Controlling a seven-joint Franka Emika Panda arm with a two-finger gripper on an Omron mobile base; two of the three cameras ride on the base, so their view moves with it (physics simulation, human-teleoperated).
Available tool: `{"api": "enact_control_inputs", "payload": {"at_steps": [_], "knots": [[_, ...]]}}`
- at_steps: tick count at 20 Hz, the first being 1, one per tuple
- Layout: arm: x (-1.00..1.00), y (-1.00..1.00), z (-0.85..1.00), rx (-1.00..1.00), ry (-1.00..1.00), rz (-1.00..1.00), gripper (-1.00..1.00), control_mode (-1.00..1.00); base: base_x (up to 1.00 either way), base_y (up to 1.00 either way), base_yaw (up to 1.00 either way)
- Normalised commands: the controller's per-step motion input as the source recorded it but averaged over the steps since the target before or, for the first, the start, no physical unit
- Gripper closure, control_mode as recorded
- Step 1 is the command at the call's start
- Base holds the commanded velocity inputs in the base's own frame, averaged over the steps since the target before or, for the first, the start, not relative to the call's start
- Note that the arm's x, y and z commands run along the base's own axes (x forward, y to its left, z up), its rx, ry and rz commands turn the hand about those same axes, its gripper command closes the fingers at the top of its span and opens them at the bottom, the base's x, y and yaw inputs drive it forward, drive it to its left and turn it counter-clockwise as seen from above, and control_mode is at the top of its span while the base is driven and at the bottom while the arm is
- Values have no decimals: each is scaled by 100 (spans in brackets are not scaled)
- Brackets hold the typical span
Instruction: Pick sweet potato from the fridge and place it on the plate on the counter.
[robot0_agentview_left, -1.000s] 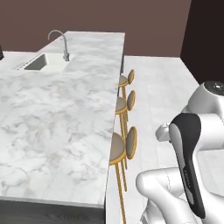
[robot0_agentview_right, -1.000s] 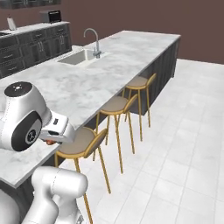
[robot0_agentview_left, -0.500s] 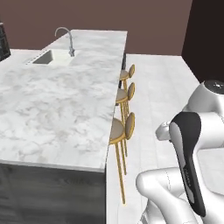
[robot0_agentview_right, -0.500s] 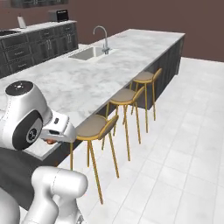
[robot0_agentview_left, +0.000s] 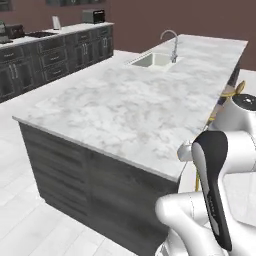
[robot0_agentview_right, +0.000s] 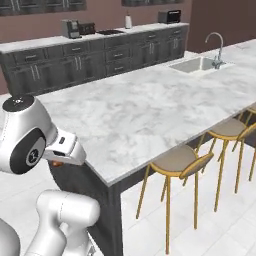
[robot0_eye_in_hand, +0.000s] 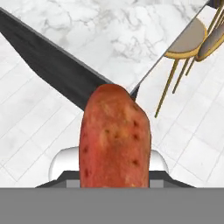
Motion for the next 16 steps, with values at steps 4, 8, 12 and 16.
{"api": "enact_control_inputs", "payload": {"at_steps": [4,8,12,16], "knots": [[0,0,0,0,0,0,100,100,22,31,78],[0,0,0,0,0,0,100,100,46,18,74],[0,0,0,0,0,0,100,100,59,32,67],[0,0,0,0,0,0,100,100,81,46,57]]}}
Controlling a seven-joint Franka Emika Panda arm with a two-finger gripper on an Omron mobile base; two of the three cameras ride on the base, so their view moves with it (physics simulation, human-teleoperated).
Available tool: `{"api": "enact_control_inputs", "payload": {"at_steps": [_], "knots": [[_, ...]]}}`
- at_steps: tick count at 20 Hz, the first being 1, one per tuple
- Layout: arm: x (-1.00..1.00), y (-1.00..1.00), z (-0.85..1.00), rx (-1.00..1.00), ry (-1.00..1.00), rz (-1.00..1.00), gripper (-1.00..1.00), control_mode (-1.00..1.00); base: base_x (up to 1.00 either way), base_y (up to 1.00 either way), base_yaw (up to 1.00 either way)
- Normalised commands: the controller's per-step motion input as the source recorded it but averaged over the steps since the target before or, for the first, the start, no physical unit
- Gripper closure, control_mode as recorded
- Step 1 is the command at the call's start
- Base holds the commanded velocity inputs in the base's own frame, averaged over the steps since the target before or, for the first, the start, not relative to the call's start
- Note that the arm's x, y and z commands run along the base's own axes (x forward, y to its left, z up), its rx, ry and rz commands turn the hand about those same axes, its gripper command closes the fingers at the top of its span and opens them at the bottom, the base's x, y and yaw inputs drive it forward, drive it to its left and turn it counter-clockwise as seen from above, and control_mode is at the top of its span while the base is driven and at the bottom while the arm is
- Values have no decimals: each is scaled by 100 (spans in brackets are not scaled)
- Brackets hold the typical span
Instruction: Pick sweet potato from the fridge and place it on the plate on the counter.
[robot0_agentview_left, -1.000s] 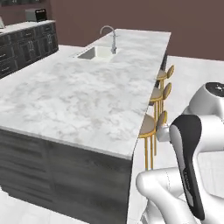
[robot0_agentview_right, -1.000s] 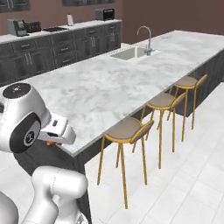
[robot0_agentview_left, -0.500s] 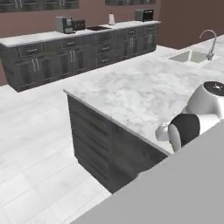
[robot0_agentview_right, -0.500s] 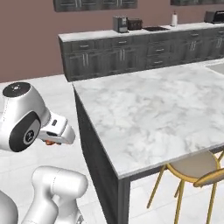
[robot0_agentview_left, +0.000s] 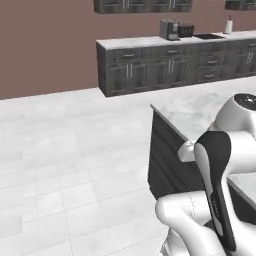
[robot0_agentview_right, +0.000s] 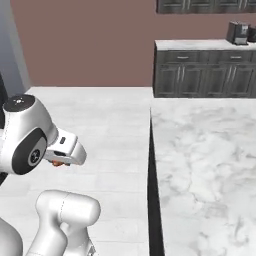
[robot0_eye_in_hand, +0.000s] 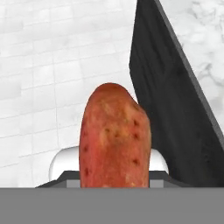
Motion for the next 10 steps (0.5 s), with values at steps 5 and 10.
{"api": "enact_control_inputs", "payload": {"at_steps": [5,10], "knots": [[0,0,0,0,0,0,100,100,100,38,37],[0,0,0,0,0,0,100,100,100,43,24]]}}
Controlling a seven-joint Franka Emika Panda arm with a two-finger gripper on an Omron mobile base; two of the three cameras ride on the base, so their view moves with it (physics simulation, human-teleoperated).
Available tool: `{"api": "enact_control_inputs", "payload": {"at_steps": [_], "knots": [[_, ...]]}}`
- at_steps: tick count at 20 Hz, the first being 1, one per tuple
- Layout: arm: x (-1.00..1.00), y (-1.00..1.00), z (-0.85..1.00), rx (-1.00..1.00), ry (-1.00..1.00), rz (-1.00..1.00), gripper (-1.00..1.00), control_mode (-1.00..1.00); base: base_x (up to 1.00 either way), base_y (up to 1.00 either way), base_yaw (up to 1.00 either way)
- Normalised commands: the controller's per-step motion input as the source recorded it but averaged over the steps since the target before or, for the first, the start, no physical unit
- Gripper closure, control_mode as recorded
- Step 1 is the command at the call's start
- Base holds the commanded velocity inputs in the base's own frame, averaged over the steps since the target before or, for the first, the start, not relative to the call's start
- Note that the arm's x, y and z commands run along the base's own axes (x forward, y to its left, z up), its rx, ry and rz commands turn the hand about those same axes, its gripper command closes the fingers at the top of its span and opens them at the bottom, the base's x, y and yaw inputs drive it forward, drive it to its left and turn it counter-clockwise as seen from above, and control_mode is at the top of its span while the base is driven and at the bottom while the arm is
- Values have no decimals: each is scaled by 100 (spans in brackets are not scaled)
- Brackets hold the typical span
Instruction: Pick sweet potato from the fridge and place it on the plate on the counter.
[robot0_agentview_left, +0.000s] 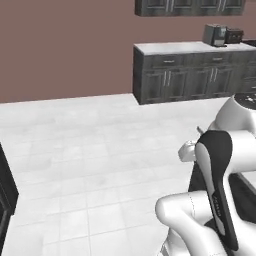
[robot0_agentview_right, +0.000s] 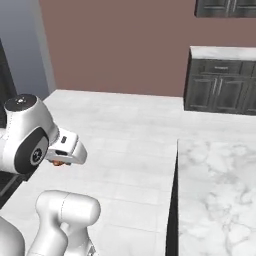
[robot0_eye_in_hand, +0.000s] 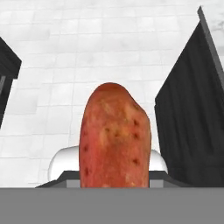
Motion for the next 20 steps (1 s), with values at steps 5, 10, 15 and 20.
{"api": "enact_control_inputs", "payload": {"at_steps": [5,10,15,20], "knots": [[0,0,0,0,0,0,100,100,100,49,22],[0,0,0,0,0,0,100,100,90,31,19],[0,0,0,0,0,0,100,100,16,22,56],[0,0,0,0,0,0,100,100,-35,36,83]]}}
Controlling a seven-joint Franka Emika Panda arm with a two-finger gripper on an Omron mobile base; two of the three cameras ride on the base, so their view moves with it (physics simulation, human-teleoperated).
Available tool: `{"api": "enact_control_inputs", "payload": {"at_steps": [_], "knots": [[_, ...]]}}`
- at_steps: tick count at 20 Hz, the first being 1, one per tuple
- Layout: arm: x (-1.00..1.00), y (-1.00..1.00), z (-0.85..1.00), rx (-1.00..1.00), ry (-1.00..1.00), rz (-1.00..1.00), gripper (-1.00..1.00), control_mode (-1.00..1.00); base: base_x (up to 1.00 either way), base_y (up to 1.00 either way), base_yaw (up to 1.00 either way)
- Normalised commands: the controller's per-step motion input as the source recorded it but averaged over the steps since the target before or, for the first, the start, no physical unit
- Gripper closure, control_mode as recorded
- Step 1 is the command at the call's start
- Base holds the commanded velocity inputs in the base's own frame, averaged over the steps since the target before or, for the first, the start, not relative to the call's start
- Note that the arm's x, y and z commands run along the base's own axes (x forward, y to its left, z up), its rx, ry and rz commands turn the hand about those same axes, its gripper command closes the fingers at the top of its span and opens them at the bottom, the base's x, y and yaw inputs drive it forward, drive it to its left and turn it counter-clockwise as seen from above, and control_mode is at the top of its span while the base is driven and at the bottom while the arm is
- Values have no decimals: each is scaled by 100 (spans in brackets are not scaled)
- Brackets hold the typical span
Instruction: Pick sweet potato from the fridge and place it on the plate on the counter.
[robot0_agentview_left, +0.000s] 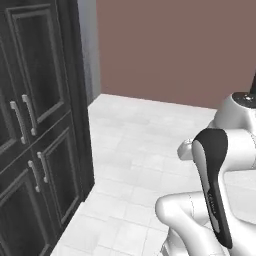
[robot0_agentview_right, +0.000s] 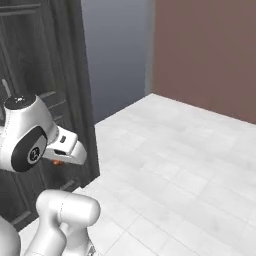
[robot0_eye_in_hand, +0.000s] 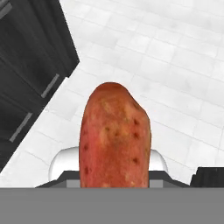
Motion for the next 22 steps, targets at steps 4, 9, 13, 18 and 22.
{"api": "enact_control_inputs", "payload": {"at_steps": [4,9,13,18,22], "knots": [[0,0,0,0,0,0,100,100,-58,31,88],[0,0,0,0,0,0,100,100,-43,28,85],[0,0,0,0,0,0,100,100,-17,23,80],[0,0,0,0,0,0,100,100,-1,14,74],[0,0,0,0,0,0,100,100,0,11,69]]}}
